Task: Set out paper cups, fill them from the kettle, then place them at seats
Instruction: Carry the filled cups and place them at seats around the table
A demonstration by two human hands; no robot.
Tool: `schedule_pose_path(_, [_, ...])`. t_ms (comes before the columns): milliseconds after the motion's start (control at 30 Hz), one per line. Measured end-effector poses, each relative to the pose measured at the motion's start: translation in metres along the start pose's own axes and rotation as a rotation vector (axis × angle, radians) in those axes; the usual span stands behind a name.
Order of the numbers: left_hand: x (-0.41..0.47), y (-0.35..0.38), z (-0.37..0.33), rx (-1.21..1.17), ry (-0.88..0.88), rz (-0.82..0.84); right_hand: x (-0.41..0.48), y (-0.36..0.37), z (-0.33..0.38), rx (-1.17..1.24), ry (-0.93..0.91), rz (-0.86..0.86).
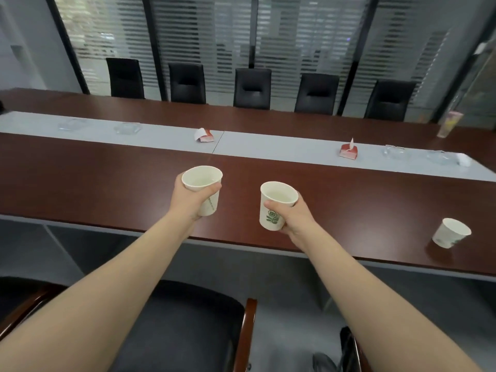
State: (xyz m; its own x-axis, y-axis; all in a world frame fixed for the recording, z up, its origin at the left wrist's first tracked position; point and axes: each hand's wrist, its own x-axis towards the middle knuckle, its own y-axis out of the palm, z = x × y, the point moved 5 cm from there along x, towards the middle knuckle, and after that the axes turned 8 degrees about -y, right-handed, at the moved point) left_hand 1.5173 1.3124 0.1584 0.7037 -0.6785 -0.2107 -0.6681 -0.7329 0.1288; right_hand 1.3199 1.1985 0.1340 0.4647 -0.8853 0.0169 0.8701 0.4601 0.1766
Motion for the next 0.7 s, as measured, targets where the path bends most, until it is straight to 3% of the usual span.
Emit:
schedule_pose_path(367, [0.119,-0.039,0.025,-0.034,0.013,-0.082,0.139,0.065,-0.088,-0.057,0.041,0.129])
schedule_pose_path(700, [0.17,-0.08,0.057,-0.043,0.004,-0.217,0.217,0.106,-0.169,-0.089,0.069,0.252])
